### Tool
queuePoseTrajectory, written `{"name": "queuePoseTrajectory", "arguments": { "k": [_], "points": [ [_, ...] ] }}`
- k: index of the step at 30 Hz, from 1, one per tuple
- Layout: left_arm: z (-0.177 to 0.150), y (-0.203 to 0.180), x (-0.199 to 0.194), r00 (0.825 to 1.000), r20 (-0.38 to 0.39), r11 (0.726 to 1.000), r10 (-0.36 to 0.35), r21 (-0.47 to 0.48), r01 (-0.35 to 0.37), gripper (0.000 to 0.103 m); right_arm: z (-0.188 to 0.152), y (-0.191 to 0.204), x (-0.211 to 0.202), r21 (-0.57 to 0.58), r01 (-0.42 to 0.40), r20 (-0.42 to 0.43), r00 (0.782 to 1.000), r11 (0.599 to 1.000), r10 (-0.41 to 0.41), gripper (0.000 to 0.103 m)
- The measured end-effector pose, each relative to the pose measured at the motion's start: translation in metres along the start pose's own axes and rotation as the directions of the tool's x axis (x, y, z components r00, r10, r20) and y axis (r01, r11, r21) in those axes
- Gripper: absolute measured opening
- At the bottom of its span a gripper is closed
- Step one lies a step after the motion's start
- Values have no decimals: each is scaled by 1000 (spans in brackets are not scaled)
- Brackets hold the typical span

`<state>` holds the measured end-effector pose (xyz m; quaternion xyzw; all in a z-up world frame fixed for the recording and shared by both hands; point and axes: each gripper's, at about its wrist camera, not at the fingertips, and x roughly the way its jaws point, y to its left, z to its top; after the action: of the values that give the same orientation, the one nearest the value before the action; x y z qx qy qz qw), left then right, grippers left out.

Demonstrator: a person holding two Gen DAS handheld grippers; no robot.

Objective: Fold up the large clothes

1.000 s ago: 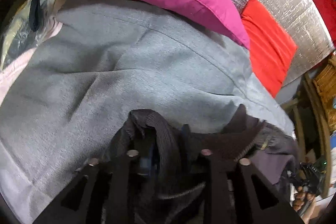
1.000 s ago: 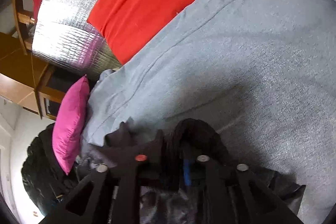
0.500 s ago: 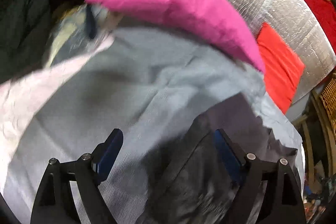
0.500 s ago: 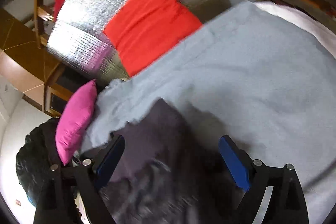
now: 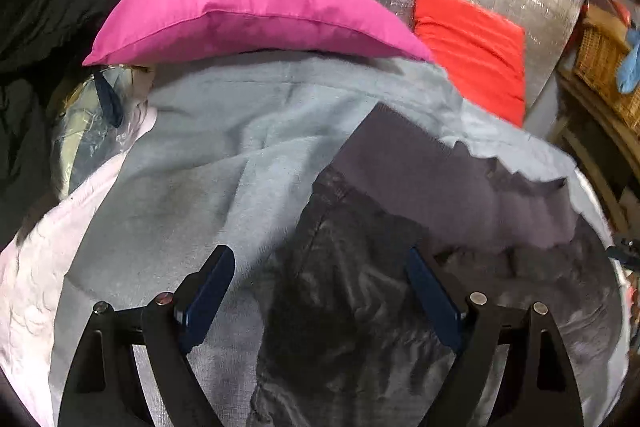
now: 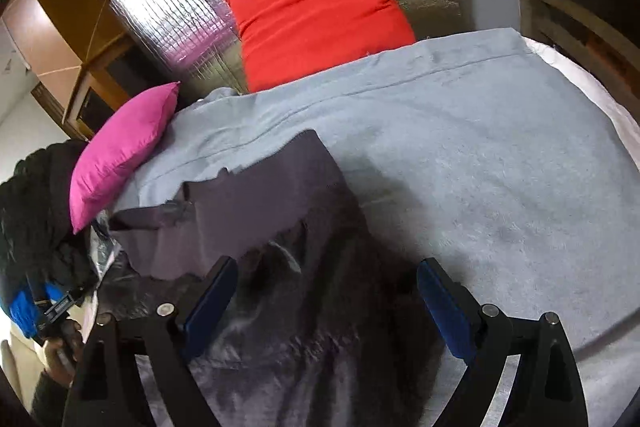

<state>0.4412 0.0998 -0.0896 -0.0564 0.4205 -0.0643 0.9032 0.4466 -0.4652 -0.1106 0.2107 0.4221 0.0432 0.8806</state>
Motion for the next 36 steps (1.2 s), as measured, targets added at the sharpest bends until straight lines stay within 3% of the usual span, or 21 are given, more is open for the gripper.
{"name": "queuePoseTrajectory", "arguments": {
  "k": [4,8,10,13,17,20,25,28,31,34,36],
  "points": [
    [8,6,13,999,-35,999,-11,-40,9,88,-4,-12,13,19,19,-44,999,1000,-18,93],
    [20,1,20,999,-38,1000,2,-8,-2,88,7,-1,13,-32,-7,-36,999,999,5,93],
    [15,4,17,999,-30,1000,-15,-12,15,88,8,5,14,-81,33,-41,999,996,-36,93],
    [3,10,13,999,-8,999,-33,-20,32,88,-5,-7,3,-57,13,-16,1000,998,-14,93],
    [-6,25,25,995,-101,994,-22,-110,10,88,-25,-29,5,7,38,-51,998,999,-37,93],
    [-9,34,-6,999,-33,985,-19,-171,13,88,-29,-32,-12,60,25,-15,1000,998,-24,93],
    [-47,45,-82,992,122,969,-15,-241,45,88,-65,-27,-87,186,-81,170,984,979,49,93],
    [-100,51,-105,988,155,925,-6,-376,64,91,-131,-25,-117,317,-181,212,970,931,117,93],
    [-126,48,-96,992,124,874,-26,-479,83,91,-177,-22,-109,416,-241,189,966,877,176,93],
    [-142,40,-71,997,50,820,-57,-568,76,91,-197,-22,-69,538,-270,152,963,798,223,93],
    [-145,38,-64,997,45,793,-71,-604,83,91,-197,-22,-50,583,-304,165,952,754,256,93]
  ]
}}
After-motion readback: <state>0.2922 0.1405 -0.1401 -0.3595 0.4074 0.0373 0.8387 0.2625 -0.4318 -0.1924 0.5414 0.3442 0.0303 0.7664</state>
